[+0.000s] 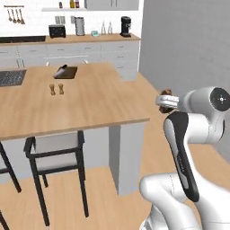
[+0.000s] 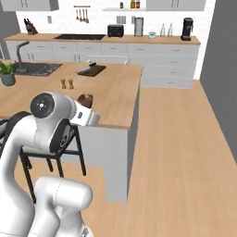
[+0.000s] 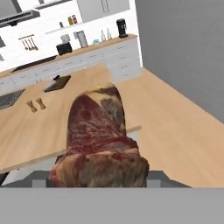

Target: Pick up the knife from the drawer and place it on the cutting board. Then place the meat from the plate to the cutting board.

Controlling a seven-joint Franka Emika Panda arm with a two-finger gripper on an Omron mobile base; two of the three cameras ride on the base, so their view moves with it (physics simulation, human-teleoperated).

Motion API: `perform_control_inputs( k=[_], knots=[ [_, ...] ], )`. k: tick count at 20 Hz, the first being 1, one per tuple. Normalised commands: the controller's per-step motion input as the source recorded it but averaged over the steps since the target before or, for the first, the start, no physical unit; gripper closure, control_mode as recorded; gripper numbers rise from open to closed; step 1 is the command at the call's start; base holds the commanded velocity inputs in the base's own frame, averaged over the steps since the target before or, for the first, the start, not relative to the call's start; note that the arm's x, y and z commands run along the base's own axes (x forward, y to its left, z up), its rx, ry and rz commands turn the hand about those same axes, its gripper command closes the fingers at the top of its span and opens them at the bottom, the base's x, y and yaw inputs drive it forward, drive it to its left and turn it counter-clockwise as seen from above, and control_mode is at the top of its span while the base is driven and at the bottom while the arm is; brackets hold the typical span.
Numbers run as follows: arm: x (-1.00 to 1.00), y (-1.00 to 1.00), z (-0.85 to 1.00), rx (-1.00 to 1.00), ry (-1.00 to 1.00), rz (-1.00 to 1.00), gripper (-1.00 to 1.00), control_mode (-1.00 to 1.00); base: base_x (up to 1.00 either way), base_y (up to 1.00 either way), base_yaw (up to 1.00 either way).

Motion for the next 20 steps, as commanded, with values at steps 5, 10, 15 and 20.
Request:
perform_control_inputs(
  k=[5, 10, 15, 20],
  knots=[
    [0.0, 0.0, 0.0, 0.0, 0.0, 0.0, 1.0, 1.0, 0.61, -1.0, 0.22],
    [0.0, 0.0, 0.0, 0.0, 0.0, 0.0, 1.0, 1.0, 0.76, -1.0, 0.28],
    [0.0, 0.0, 0.0, 0.0, 0.0, 0.0, 1.0, 1.0, 0.79, -0.97, 0.31],
    [0.0, 0.0, 0.0, 0.0, 0.0, 0.0, 1.0, 1.0, 0.76, -0.91, 0.39]
  ],
)
